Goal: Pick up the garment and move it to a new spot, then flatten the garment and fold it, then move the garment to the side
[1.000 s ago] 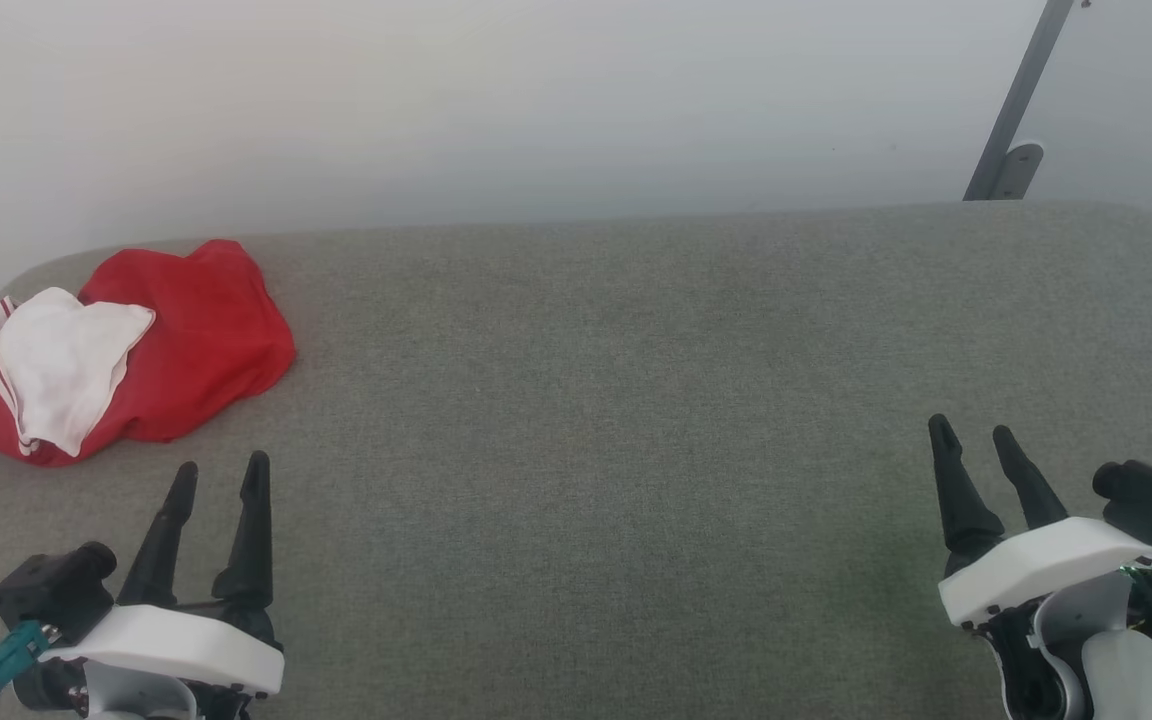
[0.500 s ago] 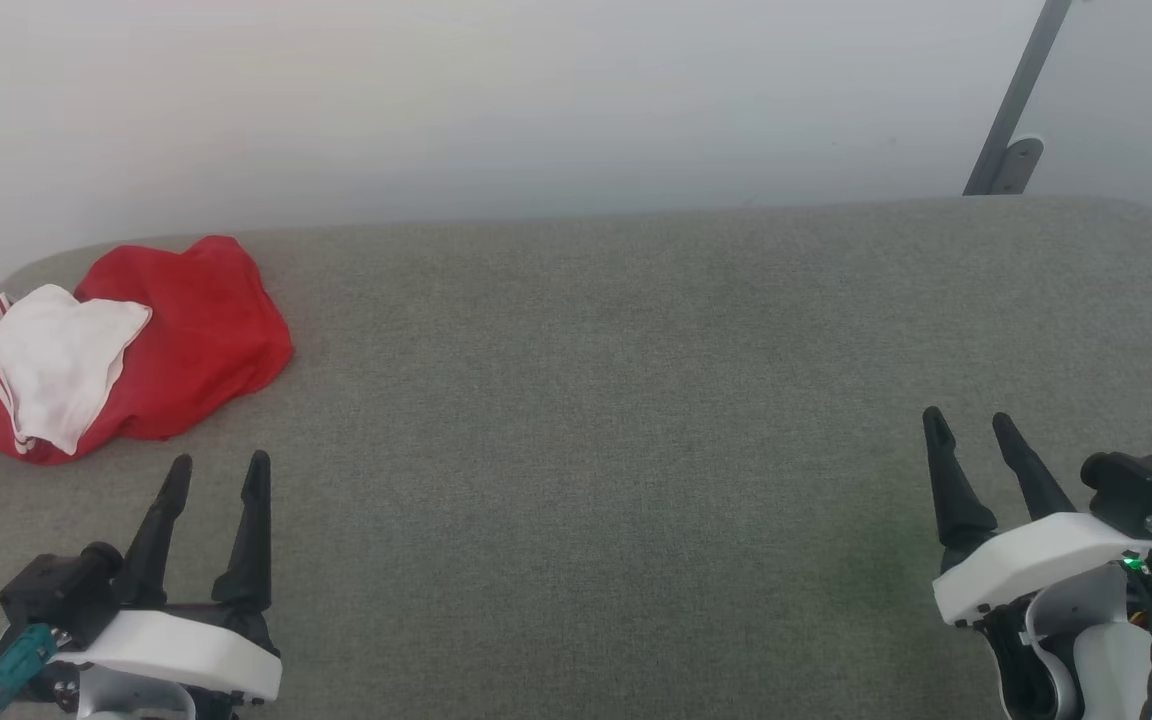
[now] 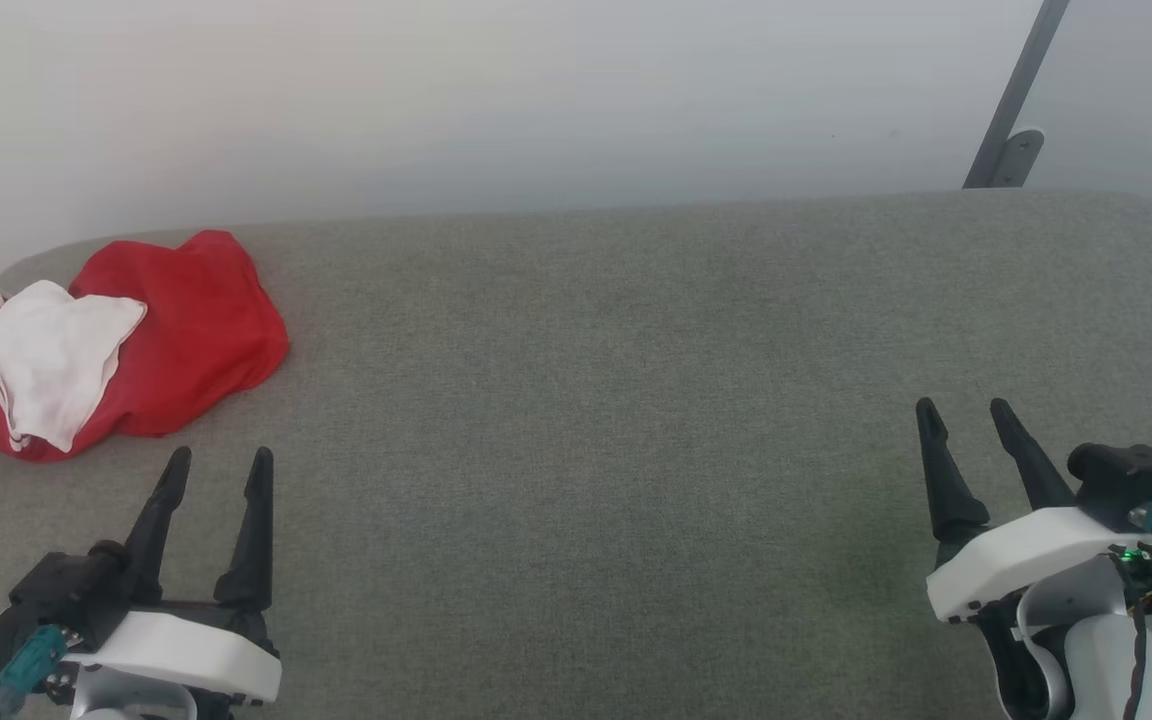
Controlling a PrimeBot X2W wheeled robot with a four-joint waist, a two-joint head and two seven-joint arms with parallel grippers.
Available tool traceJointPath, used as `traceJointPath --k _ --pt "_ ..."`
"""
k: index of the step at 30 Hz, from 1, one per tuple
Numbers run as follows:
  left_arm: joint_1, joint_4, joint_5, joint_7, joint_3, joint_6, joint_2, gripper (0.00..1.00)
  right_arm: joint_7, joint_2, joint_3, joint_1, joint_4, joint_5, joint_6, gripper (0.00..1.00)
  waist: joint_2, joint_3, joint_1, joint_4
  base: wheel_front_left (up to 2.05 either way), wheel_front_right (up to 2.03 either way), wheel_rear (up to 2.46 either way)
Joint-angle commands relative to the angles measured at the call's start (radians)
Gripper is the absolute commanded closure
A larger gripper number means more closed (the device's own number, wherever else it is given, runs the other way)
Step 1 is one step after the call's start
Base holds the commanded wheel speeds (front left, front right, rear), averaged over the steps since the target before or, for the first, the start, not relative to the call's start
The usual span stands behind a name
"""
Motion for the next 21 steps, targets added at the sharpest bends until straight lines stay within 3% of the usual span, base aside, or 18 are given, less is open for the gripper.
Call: traceJointPath --k 1,21 --pt "0.002 -0.005 0.017 -0.010 -0.002 -0.004 0.005 0.00 -0.008 0.001 0.001 -0.011 -0.003 -0.018 0.000 0.00 -0.0001 0.000 0.0000 0.000 0.00 0.00 0.00" --pt "-0.018 0.030 -0.010 -0.014 0.021 -0.003 0.000 0.00 -0.008 0.001 0.015 -0.002 -0.009 -0.003 0.000 0.00 -0.0001 0.005 0.0000 0.019 0.00 0.00 0.00"
